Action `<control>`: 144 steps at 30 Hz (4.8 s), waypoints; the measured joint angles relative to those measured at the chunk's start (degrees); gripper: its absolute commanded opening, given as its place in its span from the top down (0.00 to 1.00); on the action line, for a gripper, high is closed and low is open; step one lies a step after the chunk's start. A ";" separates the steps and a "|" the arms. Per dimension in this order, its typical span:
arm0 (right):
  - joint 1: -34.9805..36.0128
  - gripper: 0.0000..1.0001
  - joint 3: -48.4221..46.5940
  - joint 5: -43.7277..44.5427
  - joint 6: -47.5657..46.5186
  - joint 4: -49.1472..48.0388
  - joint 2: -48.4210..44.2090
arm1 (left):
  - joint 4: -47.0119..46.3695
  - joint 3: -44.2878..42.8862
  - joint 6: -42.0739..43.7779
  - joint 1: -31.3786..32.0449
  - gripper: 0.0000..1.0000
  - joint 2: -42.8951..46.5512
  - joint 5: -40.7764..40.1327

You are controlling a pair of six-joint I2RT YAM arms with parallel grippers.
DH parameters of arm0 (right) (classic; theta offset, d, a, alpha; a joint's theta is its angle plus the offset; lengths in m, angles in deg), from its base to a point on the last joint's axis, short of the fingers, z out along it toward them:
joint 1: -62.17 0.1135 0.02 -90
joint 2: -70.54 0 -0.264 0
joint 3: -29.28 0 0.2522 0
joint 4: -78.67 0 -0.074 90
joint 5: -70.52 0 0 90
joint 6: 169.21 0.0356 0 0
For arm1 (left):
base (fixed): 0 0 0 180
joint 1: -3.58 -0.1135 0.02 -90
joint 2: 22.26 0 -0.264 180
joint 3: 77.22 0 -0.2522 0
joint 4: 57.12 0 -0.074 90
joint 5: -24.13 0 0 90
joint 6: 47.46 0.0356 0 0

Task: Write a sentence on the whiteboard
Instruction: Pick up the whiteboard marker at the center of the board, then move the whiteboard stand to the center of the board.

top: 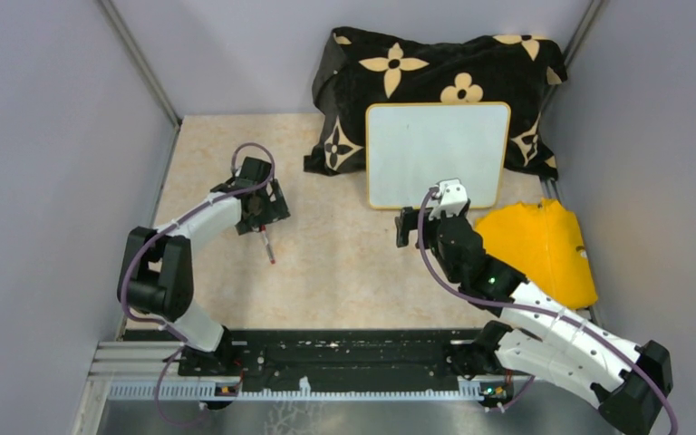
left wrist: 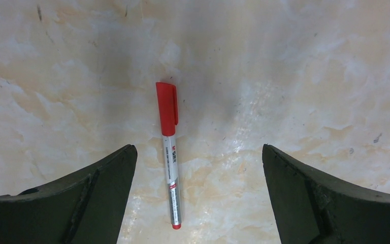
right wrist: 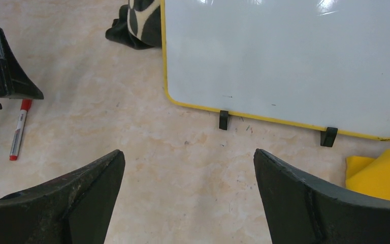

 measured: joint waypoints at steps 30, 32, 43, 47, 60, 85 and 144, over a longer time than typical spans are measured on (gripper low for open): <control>0.00 0.05 1.14 0.02 0.87 1.18 -1.84 | 3.37 -1.18 -1.03 -0.44 0.39 -6.67 -0.87; 0.00 0.05 1.14 0.04 0.90 1.18 -2.23 | 3.41 -1.51 -1.11 -0.79 0.40 -6.99 -0.87; 0.00 0.05 1.14 0.20 1.07 1.60 -3.04 | 3.80 -1.55 -1.20 -1.36 0.56 -7.21 -2.03; 0.00 0.05 1.14 0.20 1.31 1.81 -3.04 | 4.35 -1.99 -1.05 -1.36 0.60 -7.54 -2.23; 0.00 0.05 1.14 0.22 1.31 2.47 -3.04 | 6.05 -4.50 -0.48 -1.38 0.77 -9.44 -1.66; 0.00 0.05 1.14 0.42 3.15 4.15 -3.96 | 2.36 -0.31 0.70 -1.66 1.00 -3.23 7.41; -12.24 0.52 -7.72 0.15 6.16 -14.36 45.94 | -30.21 16.85 9.77 6.80 1.00 33.42 26.23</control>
